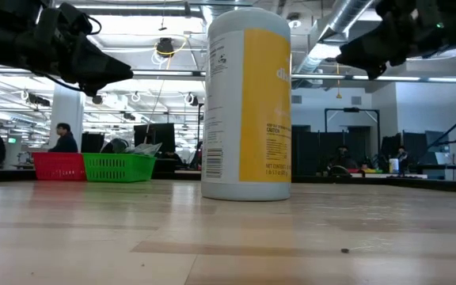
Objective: Pick & Place Travel size toiletries
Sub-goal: Return to Home Position
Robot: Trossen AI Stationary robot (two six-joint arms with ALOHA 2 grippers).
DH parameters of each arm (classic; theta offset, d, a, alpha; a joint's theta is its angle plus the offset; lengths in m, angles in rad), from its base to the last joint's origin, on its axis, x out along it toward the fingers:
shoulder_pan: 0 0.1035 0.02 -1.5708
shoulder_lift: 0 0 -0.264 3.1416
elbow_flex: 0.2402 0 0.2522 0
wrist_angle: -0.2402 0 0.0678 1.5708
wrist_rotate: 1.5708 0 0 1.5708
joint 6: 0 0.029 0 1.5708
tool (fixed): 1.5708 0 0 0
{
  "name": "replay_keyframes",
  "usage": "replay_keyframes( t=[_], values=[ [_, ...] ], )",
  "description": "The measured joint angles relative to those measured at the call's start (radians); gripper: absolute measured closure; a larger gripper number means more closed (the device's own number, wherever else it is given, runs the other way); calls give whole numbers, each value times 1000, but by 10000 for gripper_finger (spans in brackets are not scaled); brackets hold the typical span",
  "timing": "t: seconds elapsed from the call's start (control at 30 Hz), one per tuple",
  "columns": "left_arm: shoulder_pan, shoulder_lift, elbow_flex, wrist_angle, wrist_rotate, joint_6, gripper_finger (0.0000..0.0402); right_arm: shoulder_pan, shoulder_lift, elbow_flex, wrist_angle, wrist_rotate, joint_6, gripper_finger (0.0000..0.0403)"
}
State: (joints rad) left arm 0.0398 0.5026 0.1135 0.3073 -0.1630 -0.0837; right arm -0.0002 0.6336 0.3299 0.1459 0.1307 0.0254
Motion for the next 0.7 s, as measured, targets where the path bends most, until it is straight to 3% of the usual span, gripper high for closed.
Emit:
replay_keyframes(
  t=[0.33, 0.7],
  values=[
    [-11, -22, 0, -16, 2, 12, 325, 11, -200, -119, -17, 0, 13, 281],
    [-11, -219, -101, -22, -4, -22, 325, 27, -426, -189, -142, 1, 28, 281]
  ],
)
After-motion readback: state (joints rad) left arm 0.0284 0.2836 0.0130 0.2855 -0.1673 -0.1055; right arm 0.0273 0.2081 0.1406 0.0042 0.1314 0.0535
